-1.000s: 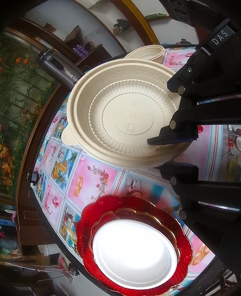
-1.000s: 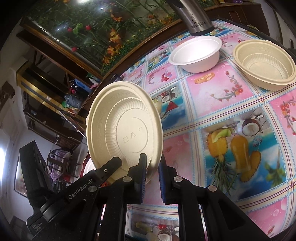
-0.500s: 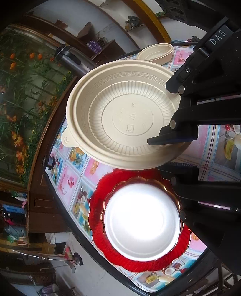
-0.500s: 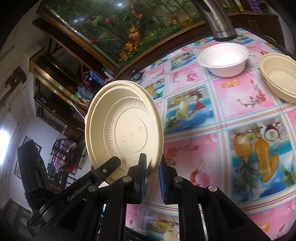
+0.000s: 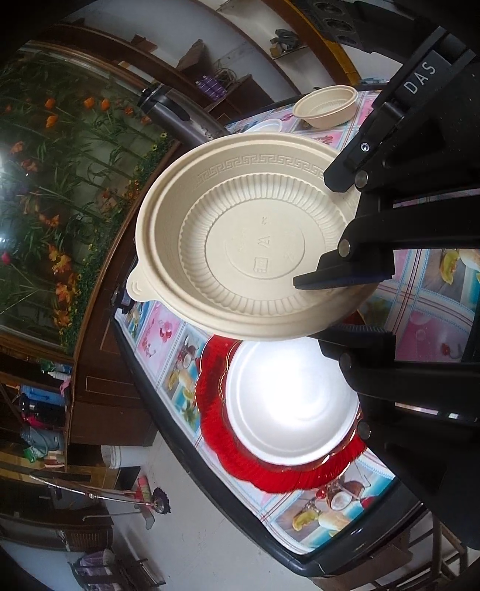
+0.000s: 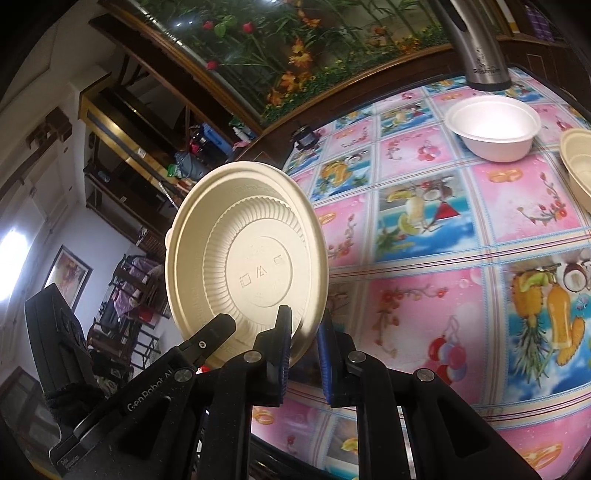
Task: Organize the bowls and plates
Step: 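Carry the beige ribbed bowl with both tools toward the plate stack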
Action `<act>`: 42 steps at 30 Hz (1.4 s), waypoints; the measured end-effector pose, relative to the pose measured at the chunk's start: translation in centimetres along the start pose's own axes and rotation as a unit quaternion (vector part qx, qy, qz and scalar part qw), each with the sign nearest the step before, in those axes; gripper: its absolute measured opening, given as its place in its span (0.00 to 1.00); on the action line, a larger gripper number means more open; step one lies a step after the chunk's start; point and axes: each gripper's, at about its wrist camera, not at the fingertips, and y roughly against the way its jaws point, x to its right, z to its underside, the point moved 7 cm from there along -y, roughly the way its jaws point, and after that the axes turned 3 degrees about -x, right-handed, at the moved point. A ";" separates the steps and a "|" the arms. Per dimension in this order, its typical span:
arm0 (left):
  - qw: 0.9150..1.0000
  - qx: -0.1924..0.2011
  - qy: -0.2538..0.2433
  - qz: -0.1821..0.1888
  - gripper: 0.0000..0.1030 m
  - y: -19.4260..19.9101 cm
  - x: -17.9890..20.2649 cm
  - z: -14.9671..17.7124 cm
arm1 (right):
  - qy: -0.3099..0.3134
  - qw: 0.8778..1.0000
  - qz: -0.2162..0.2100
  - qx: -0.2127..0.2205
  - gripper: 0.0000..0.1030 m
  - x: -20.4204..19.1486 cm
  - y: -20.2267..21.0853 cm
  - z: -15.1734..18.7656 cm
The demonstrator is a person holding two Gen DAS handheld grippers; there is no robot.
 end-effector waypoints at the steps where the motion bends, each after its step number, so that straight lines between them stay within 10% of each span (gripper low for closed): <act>1: 1.000 0.002 0.003 -0.001 0.15 0.1 -0.3 0.0 | 0.004 1.000 -0.001 -0.001 0.13 -0.4 -0.1 0.1; 42: 0.998 0.019 0.043 -0.039 0.15 1.4 -5.5 0.2 | 0.055 0.998 -0.014 -0.042 0.13 -5.7 -3.3 2.7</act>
